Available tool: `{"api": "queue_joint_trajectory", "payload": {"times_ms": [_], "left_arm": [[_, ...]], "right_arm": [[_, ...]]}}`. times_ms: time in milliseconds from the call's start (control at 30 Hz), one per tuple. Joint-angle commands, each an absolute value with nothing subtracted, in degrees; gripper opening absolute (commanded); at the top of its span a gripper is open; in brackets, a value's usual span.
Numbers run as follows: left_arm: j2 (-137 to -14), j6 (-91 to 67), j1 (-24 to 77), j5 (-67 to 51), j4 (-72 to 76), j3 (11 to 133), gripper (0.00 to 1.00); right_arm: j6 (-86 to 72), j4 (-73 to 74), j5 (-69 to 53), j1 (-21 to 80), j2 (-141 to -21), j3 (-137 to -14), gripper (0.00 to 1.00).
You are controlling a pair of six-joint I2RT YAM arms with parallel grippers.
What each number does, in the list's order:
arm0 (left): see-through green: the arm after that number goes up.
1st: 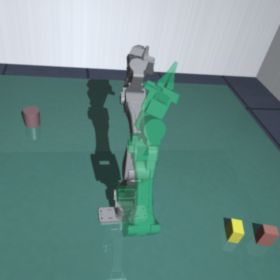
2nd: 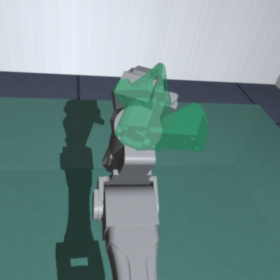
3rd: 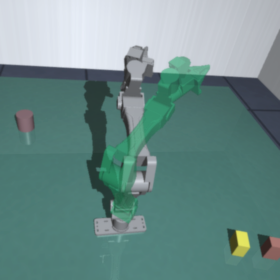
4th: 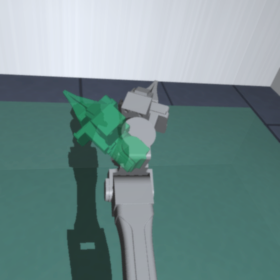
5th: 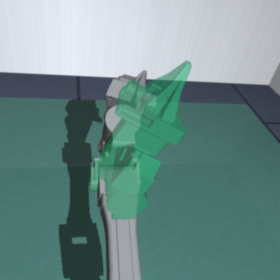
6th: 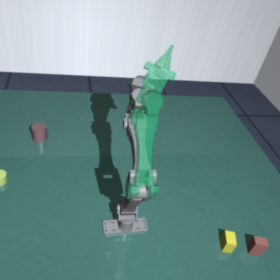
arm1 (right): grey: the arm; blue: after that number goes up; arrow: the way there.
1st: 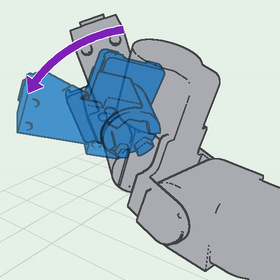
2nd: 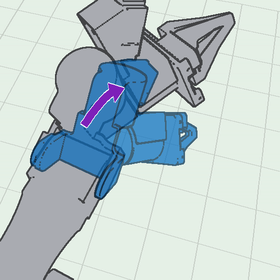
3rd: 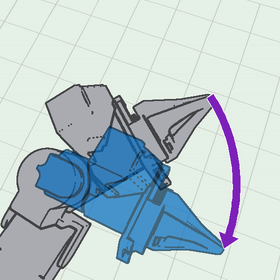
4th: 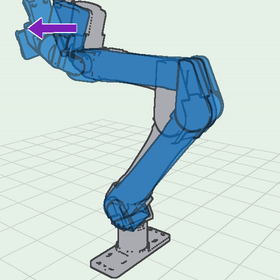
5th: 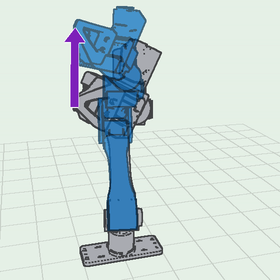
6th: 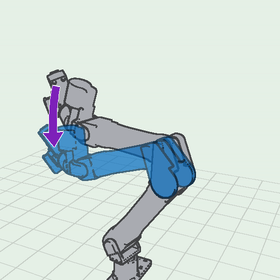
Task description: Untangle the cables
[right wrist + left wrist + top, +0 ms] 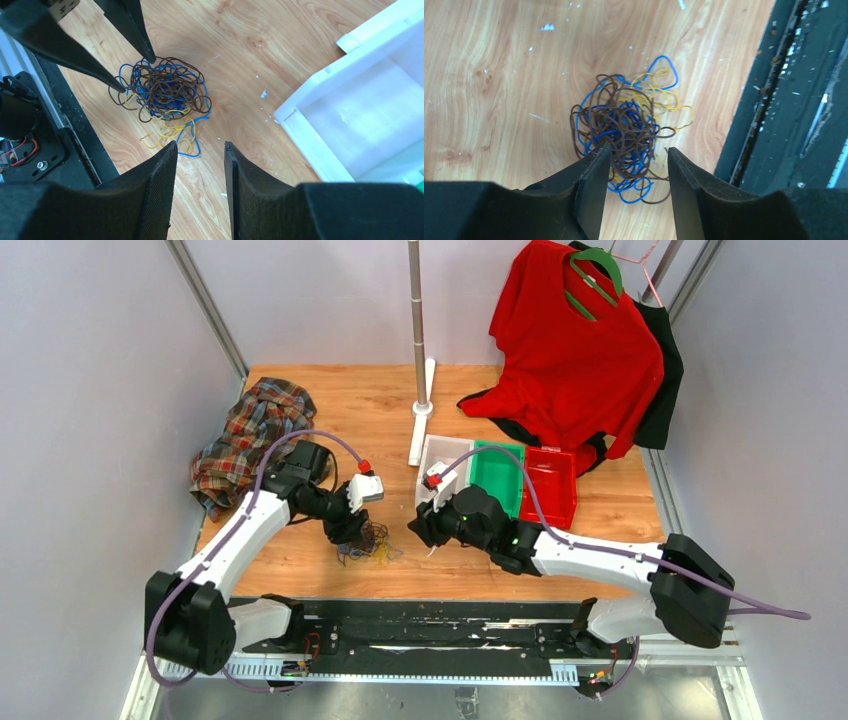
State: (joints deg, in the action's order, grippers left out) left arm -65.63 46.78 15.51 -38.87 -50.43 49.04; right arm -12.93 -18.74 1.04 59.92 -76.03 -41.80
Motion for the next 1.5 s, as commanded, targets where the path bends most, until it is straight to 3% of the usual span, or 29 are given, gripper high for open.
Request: {"api": "queue_joint_trajectory", "payload": {"times_ms": [0, 367, 567, 733, 1033, 1467], "left_arm": [[-69.07, 45.30, 15.82, -34.09, -43.71, 48.43, 0.48], [-72.30, 49.71, 15.81, -31.57, -42.93, 45.99, 0.31], [-71.68, 48.09, 15.82, -30.71, -43.66, 47.40, 0.01], [-66.19, 45.40, 15.80, -35.68, -47.95, 51.31, 0.01], [-60.13, 38.42, 15.78, -43.08, -51.25, 55.71, 0.01], [-58.54, 29.63, 15.82, -46.72, -51.17, 62.65, 0.01]], "right_arm": [[-13.91, -19.41, 5.82, 59.33, -73.61, -40.41, 0.41], [-14.04, -19.93, 4.68, 59.33, -74.23, -40.82, 0.41], [-13.89, -20.03, 4.88, 59.33, -73.88, -41.21, 0.38], [-13.90, -20.20, 3.35, 59.33, -74.89, -42.69, 0.40], [-14.21, -22.25, -0.91, 59.63, -76.77, -46.42, 0.64], [-15.69, -30.44, -1.57, 61.90, -82.52, -49.84, 0.71]]}}
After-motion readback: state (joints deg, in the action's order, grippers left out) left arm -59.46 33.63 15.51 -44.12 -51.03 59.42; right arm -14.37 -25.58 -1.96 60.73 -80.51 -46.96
